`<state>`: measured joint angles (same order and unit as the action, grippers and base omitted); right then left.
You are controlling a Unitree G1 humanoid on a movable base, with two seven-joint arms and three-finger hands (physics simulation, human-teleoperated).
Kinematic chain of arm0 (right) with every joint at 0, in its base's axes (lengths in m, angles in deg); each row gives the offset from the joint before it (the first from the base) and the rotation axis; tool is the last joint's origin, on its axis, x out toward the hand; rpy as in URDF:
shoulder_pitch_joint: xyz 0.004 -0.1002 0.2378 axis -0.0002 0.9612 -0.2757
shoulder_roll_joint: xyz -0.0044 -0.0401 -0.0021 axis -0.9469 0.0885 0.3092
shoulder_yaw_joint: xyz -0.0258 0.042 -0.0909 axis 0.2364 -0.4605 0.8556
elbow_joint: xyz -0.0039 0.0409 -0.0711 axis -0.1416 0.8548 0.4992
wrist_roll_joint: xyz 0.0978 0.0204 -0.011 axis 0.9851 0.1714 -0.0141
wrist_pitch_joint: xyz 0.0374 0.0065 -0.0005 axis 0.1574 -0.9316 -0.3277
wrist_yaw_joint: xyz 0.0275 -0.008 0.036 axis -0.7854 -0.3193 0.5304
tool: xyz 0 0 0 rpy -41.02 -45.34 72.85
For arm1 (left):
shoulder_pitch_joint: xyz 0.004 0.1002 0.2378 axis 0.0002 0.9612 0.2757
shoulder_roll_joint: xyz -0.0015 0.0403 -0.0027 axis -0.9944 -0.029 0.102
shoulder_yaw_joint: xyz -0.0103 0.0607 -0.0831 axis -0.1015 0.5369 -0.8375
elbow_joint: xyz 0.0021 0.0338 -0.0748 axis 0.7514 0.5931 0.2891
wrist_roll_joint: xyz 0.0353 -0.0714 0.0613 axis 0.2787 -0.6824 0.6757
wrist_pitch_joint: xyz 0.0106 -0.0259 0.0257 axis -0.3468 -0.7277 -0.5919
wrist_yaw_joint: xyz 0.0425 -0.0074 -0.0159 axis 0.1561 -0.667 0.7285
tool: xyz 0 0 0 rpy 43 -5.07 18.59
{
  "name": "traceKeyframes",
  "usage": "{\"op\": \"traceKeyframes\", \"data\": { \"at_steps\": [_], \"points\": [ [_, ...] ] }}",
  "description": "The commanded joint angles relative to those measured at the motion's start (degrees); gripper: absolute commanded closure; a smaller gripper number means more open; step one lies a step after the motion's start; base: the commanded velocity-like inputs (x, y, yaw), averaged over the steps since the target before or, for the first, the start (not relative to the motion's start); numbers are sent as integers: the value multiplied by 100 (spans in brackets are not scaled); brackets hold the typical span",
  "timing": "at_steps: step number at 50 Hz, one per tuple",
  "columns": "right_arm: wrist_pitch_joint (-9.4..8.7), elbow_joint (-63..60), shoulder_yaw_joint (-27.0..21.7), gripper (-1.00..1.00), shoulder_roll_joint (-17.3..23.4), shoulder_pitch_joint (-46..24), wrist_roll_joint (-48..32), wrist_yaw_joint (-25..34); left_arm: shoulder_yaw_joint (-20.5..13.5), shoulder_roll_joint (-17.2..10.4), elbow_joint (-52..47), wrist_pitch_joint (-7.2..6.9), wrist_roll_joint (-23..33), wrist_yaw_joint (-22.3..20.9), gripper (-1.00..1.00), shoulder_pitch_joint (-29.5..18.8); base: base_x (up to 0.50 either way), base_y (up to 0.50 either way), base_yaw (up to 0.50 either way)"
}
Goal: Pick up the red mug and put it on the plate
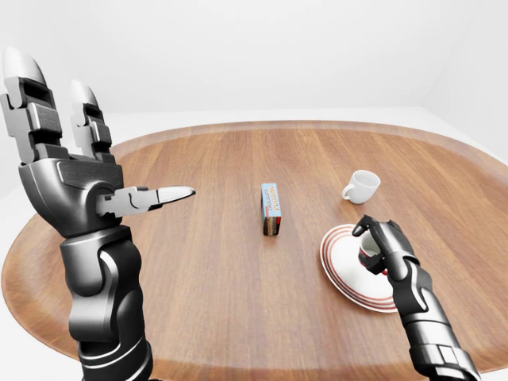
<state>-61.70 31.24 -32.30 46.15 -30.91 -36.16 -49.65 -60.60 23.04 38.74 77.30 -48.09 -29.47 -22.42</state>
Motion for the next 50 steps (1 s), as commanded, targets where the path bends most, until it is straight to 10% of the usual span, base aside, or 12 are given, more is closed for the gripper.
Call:
{"op": "traceKeyframes", "data": {
  "at_steps": [1,25,29,30,32,50],
  "points": [
    [0,189,-14,100,47,-41,415,-298,-3,2,-2,0,5,-1,-100,-2,0,0,0],
    [0,169,7,100,72,18,406,-298,-13,-2,8,0,12,-7,-100,19,0,0,0],
    [0,70,-6,8,77,69,361,-228,-13,1,9,0,15,-8,-100,28,0,0,0],
    [0,1,-32,-56,68,99,372,-192,-15,-1,22,0,17,-9,-100,21,0,0,0],
    [0,-56,-43,-100,61,137,355,-139,-17,0,34,0,18,-5,-100,16,0,0,0],
    [0,-555,-170,-100,-5,341,252,163,17,0,153,0,92,19,-100,-51,0,0,0]
  ]
}}
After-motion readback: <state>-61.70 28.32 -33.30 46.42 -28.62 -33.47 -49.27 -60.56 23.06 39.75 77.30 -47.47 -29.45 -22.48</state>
